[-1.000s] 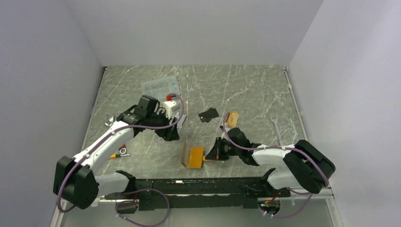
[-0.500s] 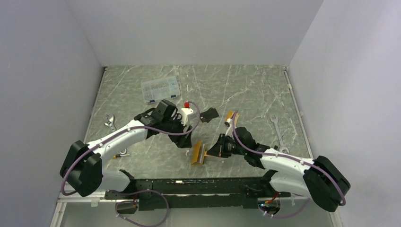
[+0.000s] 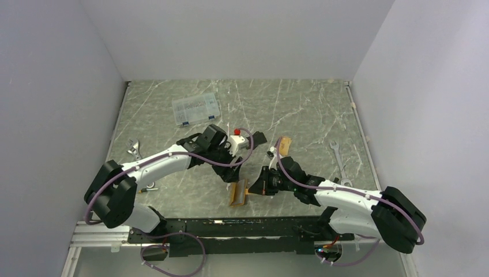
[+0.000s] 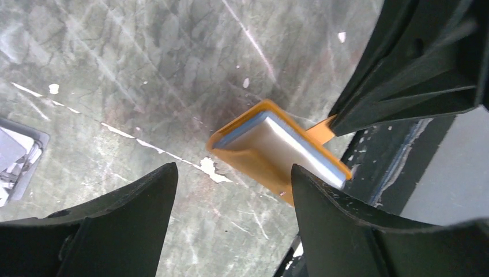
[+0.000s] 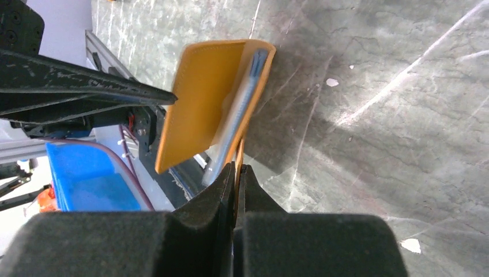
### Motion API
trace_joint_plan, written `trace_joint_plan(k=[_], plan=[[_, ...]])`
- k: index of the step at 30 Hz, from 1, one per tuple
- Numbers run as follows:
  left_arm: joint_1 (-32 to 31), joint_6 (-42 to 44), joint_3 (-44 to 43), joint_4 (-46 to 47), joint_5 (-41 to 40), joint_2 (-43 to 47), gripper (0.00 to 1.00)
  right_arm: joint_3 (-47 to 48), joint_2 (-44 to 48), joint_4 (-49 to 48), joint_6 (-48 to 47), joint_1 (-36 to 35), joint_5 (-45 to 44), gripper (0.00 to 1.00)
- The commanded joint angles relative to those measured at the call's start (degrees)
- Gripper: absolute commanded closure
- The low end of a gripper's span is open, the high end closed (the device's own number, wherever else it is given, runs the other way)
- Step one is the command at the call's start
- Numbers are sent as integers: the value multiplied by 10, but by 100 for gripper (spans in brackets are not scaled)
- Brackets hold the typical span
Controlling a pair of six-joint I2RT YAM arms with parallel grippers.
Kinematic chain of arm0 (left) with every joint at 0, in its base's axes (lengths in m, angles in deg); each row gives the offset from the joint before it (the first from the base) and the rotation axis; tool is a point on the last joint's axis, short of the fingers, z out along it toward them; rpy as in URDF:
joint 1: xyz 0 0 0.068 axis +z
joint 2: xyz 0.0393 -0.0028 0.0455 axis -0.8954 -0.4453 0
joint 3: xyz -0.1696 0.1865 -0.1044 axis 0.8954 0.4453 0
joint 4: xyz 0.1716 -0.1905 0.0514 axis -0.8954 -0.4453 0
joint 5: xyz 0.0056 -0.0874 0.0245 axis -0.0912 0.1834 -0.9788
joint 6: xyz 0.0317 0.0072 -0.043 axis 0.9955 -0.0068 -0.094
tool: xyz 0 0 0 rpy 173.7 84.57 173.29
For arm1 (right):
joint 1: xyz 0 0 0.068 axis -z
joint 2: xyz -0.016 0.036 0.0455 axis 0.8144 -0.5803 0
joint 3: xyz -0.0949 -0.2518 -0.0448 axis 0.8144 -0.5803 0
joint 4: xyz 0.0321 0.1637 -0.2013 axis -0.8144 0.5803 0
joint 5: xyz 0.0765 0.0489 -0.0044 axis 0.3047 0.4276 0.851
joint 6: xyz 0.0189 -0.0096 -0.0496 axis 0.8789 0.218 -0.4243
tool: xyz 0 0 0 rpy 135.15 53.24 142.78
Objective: Put the credit cards into the card holder
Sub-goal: Place the card holder at the center of the board.
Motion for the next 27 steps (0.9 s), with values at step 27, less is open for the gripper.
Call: trace_joint_plan(k=[27], plan=[[-20, 101, 20, -28, -114, -4, 33, -50, 56, 47, 7, -4, -69, 100]])
